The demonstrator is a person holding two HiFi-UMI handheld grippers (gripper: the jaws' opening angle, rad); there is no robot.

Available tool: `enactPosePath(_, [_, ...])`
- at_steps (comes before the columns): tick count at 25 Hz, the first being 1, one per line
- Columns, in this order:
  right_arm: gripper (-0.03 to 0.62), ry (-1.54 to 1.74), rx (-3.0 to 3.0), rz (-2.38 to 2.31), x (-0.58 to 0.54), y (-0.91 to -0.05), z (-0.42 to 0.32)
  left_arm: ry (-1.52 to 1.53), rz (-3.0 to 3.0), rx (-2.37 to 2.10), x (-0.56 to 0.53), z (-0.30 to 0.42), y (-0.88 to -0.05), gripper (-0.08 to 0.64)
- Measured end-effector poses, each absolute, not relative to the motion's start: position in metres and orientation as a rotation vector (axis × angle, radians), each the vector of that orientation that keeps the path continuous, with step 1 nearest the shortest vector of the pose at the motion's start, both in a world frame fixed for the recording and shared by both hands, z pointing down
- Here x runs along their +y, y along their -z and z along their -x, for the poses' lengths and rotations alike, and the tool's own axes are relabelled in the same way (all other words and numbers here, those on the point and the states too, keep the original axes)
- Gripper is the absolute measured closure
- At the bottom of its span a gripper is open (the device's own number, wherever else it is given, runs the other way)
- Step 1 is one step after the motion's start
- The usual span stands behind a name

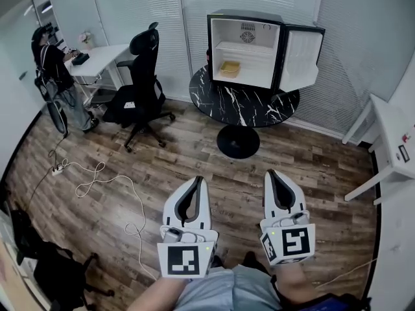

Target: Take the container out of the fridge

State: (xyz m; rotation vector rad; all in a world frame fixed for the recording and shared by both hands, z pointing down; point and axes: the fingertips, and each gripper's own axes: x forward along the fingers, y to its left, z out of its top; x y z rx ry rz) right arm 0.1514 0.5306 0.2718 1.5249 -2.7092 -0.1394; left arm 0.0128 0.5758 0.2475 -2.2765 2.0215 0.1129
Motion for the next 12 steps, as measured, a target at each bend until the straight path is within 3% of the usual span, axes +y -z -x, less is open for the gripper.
enactPosePath(12, [0.578, 0.115, -2.679, -1.572, 0.488, -0.28, -0.138, -0.099, 2.315, 2.039, 0.541, 0.013, -0.27, 0.546])
